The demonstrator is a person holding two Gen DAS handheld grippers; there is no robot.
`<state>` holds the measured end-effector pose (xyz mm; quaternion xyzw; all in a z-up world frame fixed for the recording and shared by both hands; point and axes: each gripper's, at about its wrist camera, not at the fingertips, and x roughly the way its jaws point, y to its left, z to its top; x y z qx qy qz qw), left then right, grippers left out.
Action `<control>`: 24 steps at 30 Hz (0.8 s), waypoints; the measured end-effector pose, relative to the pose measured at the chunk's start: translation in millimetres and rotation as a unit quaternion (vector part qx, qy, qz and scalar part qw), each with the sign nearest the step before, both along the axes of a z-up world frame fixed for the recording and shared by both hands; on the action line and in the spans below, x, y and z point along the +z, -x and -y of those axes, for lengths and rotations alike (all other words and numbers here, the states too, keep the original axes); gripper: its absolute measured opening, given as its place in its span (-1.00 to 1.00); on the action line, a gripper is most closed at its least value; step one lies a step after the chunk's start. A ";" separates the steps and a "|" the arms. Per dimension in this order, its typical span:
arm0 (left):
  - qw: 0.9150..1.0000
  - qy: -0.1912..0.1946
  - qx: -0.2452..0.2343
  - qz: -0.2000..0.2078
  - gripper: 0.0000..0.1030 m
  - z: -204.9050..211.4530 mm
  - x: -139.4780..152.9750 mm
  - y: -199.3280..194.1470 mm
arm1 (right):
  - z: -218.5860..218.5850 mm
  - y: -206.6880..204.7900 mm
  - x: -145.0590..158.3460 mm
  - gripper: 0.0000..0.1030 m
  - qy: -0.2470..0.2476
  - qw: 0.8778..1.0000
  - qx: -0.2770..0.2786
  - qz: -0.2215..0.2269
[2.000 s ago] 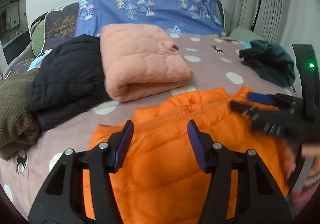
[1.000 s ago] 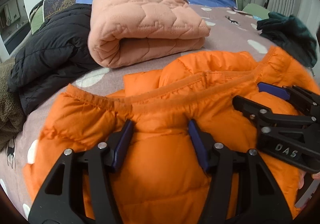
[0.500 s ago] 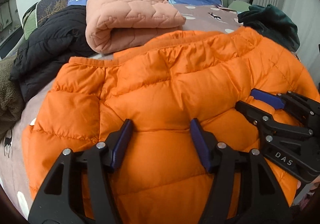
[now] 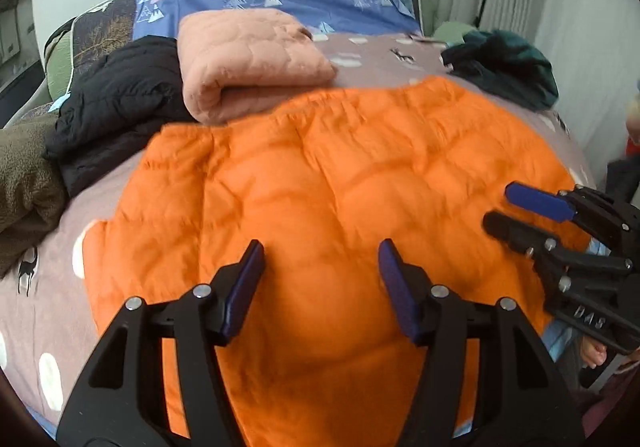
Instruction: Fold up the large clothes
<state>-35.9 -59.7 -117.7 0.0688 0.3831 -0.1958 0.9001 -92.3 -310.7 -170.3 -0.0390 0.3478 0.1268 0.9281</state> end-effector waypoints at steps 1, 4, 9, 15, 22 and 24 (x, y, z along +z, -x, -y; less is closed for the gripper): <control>1.000 -0.005 -0.002 -0.001 0.18 0.9 -6.1 2.3 | -2.4 -1.4 -11.7 -0.18 0.012 1.000 -0.003 -0.015; 0.999 -0.034 -0.008 0.004 0.22 5.9 -32.7 1.5 | 0.0 -12.1 -34.0 -0.15 0.002 0.999 0.002 -0.042; 0.999 -0.032 -0.014 -0.002 0.22 5.2 -41.0 -3.7 | 0.0 -12.6 -31.9 -0.16 -0.001 0.999 0.001 -0.045; 1.000 0.002 -0.008 -0.005 0.08 -7.5 -15.3 14.2 | 8.3 21.6 4.8 -0.16 0.018 1.000 -0.015 0.005; 1.000 -0.017 -0.019 -0.004 0.12 -15.4 -33.2 32.9 | 42.0 10.5 -33.0 -0.15 0.029 0.997 -0.061 -0.034; 1.000 -0.028 -0.014 -0.001 0.12 -10.3 -40.7 29.0 | 37.8 6.7 -37.5 -0.15 0.040 0.996 -0.069 -0.033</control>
